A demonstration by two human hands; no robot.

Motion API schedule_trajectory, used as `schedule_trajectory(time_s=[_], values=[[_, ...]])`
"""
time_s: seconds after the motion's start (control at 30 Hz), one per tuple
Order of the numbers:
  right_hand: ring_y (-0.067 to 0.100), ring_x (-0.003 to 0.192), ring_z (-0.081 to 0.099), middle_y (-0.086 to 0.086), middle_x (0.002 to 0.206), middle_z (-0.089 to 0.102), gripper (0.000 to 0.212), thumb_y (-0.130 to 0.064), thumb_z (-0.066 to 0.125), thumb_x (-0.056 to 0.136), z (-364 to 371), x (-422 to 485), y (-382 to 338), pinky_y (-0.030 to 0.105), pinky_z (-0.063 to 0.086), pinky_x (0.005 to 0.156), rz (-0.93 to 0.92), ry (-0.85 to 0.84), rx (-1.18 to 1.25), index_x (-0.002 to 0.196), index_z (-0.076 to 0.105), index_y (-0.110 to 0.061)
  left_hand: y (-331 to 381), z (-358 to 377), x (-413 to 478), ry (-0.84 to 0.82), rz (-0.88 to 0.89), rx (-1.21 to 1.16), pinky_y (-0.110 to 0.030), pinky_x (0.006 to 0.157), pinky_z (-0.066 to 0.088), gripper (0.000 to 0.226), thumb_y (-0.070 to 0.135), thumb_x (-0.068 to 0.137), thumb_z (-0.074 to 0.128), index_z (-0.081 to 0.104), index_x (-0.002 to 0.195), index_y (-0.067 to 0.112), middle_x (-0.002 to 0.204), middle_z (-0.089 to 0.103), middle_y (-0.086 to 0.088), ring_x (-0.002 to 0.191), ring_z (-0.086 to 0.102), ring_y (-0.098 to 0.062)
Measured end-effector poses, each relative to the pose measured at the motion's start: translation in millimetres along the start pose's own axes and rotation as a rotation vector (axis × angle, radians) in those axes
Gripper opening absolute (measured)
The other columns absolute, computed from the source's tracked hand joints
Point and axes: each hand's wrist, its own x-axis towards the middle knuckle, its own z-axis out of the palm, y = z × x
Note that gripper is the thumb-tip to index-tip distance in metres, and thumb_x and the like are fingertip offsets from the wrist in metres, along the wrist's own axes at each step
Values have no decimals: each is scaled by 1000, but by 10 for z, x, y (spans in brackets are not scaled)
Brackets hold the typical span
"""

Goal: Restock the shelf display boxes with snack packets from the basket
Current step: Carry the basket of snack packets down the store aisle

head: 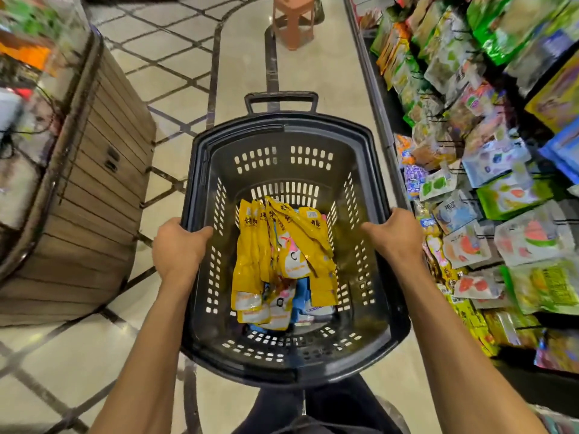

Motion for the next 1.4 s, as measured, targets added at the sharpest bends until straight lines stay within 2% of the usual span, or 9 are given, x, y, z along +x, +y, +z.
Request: schedule_trajectory(time_s=[0.13,0.2,0.33,0.47,0.6,0.77,0.9,1.23,1.4], values=[[26,68,53,9,74,56,43,-36,76,71,90,644,-341,30,38,62,-25,0,49,78,49,-3,505,137,540,30,42,23,-32,68,42,30,32,79,75,60,96,13,93,65,-15,93,64,-34],[26,67,53,9,73,57,40,-35,77,71,120,1007,-510,31,39,61,-34,-17,84,78,52,-4,790,239,803,51,43,25,-32,71,43,45,32,79,75,63,114,5,104,68,-15,99,64,-34],[26,68,60,8,75,63,32,-35,77,68,111,1743,-899,36,52,63,-33,-58,180,78,60,-10,1377,378,1343,98,18,38,-39,79,50,53,36,78,75,62,116,2,105,68,-17,101,64,-35],[22,64,57,2,70,59,29,-38,74,73,59,2420,-1371,32,47,60,-57,-68,228,77,59,-14,1923,484,1879,142,24,47,-42,90,48,67,38,80,75,55,130,-1,121,64,-20,114,58,-38],[24,62,60,6,67,63,39,-45,71,73,108,3046,-1725,35,47,55,-82,-29,244,73,60,-8,2378,613,2429,184,41,41,-44,86,49,60,41,80,74,61,118,-3,115,65,-23,109,59,-40],[25,59,57,8,64,60,47,-49,73,74,289,3849,-2157,35,43,51,-90,2,197,71,58,-5,2790,863,3283,140,52,22,-43,73,55,44,49,75,71,64,90,8,86,68,-13,86,64,-36],[26,55,51,7,58,54,48,-49,72,74,496,4497,-2623,31,28,48,-75,15,168,63,51,-7,3132,1122,4060,105,43,-8,-33,63,44,41,46,77,73,65,90,8,85,69,-13,80,63,-34],[29,67,57,7,66,58,47,-48,75,75,664,5896,-3963,34,40,57,-8,57,123,73,58,-4,4220,1240,5818,32,132,-45,-32,69,48,40,42,81,72,69,99,7,87,71,-10,77,64,-27],[27,63,53,1,58,49,45,-44,76,76,798,6596,-4611,32,34,57,-26,66,139,64,50,-9,4699,1310,6619,71,133,-57,-35,70,50,43,44,80,71,69,102,7,93,72,-11,85,67,-32]])
